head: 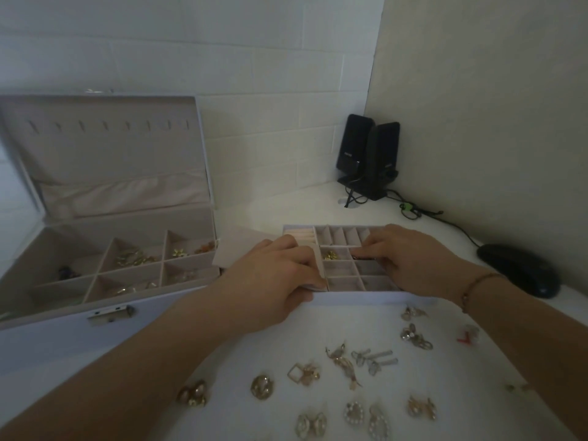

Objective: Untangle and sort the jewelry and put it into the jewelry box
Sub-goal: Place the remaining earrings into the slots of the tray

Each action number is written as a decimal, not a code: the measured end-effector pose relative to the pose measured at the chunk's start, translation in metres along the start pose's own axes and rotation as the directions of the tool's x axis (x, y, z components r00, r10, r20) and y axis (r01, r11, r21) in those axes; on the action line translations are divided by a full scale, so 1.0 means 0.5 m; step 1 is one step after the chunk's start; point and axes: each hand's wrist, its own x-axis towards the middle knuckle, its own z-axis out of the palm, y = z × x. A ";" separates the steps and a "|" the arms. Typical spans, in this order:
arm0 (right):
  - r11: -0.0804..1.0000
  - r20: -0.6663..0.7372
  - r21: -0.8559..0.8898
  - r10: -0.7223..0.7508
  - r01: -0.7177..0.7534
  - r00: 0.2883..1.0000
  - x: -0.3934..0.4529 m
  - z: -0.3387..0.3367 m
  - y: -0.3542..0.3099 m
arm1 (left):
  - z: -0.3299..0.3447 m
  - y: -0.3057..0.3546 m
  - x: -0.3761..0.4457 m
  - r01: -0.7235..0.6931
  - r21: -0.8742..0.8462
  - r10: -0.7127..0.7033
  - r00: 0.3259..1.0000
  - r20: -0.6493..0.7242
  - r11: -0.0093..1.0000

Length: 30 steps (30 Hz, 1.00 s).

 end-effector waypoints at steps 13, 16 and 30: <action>0.940 -0.081 0.341 0.060 -0.029 0.995 -0.102 -0.074 -0.065 | 0.005 -0.005 -0.001 -0.009 0.003 0.009 1.000 -0.011 1.000; 0.951 0.077 0.302 -0.100 0.072 0.992 -0.125 -0.070 -0.117 | 0.004 -0.005 0.000 -0.009 0.006 0.009 1.000 -0.005 1.000; 0.917 -0.003 0.321 -0.251 0.239 0.968 -0.126 -0.019 -0.198 | 0.005 -0.005 0.000 -0.023 0.013 0.024 1.000 -0.013 1.000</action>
